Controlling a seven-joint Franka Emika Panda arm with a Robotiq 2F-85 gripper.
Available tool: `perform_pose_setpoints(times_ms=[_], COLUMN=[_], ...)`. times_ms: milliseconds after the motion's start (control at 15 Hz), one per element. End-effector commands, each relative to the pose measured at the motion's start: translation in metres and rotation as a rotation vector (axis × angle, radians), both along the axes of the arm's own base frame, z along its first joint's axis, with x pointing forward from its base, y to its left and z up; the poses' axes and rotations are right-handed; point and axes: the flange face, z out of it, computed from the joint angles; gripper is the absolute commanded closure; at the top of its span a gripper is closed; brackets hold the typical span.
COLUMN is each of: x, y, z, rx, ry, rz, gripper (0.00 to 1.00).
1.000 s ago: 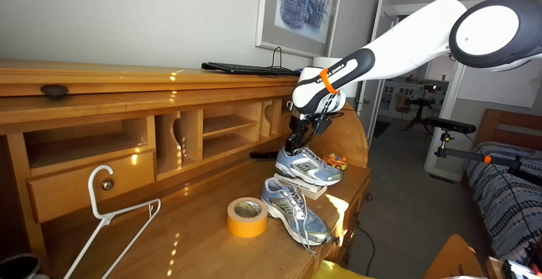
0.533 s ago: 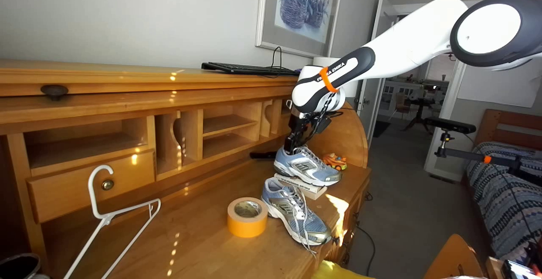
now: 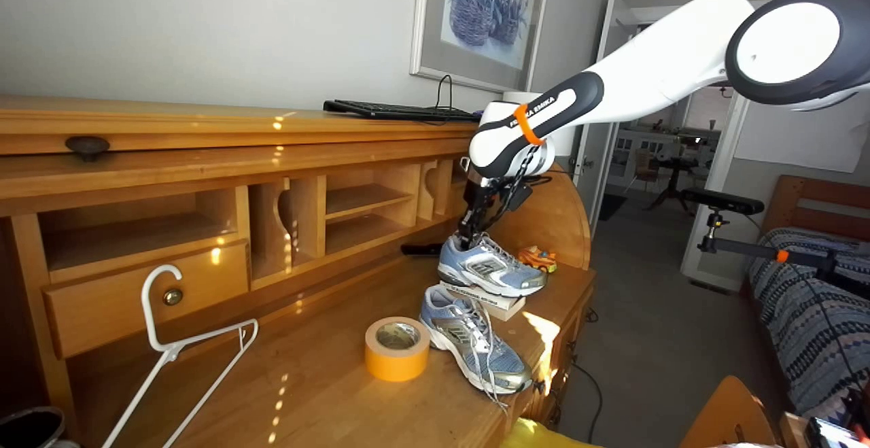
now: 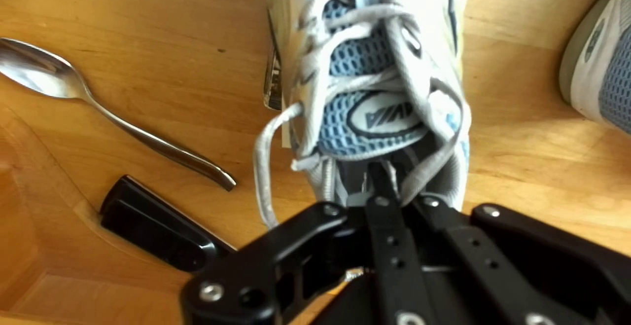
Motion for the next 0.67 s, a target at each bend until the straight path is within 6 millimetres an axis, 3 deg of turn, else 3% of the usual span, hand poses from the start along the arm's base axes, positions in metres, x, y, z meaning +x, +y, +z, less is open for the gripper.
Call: perform_pose_setpoints(times_ms=[0,400,467,600], x=[-0.006,-0.006,-0.007,-0.007], y=[0.005,0.008,0.008,0.008], z=[0.013,0.023,0.022,0.023], rx=[-0.006,-0.007,-0.008,-0.010], ry=[-0.015,-0.018,-0.016,-0.017], rz=[-0.014,-0.009,-0.011,-0.014], gripper=[0.99,0.99,0.71,0.65])
